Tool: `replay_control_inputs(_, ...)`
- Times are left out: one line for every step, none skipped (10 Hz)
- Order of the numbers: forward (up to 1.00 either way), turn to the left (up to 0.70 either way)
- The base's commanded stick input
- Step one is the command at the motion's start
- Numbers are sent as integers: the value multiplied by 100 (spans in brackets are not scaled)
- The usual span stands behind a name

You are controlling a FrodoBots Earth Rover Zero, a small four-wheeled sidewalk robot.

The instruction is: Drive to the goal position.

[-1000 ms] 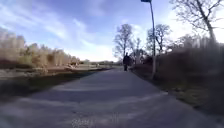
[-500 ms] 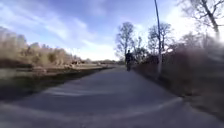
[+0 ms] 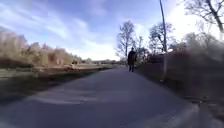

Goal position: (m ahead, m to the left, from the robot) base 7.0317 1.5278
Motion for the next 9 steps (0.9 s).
replay_control_inputs(100,0)
replay_control_inputs(100,0)
replay_control_inputs(100,0)
replay_control_inputs(100,0)
replay_control_inputs(100,0)
replay_control_inputs(100,0)
replay_control_inputs(100,0)
replay_control_inputs(100,0)
replay_control_inputs(100,0)
